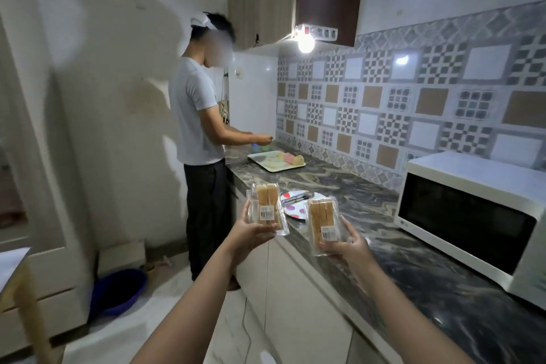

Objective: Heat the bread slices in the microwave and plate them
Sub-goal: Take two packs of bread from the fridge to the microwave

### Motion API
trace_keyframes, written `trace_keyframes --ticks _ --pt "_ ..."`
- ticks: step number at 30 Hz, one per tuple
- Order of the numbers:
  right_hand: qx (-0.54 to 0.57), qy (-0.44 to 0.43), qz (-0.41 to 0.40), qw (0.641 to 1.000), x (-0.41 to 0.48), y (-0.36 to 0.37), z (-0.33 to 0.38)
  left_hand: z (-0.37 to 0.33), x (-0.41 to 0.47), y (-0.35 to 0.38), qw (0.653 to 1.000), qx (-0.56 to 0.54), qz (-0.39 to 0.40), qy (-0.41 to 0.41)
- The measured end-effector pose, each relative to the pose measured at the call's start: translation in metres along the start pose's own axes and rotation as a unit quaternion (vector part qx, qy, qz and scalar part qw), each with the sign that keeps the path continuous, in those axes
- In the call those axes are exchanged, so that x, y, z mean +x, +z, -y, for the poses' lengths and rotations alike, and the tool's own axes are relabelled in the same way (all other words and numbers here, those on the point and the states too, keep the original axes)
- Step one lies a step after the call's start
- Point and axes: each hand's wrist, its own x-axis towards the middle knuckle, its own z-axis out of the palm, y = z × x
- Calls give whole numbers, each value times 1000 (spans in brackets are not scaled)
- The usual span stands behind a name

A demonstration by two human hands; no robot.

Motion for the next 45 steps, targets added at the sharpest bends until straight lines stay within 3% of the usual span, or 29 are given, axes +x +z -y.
trace_keyframes --ticks 6,14,25,31,39,45 --pt "7 -21 -76 997 81 -28 20 -13 124 25 997 24 69 -15" --pt "10 -57 -236 970 112 -127 38 33 231 133 979 12 190 -79" --pt "-52 -117 -371 920 113 -268 131 40 302 341 937 -41 338 -75" --pt "-70 -62 -416 904 124 -321 168 30 330 418 920 -51 368 -126" --pt "-64 -17 -457 887 153 -362 179 44 372 469 912 47 378 -155" --pt "-152 19 -483 862 180 -385 185 52 395 490 901 293 321 -3"
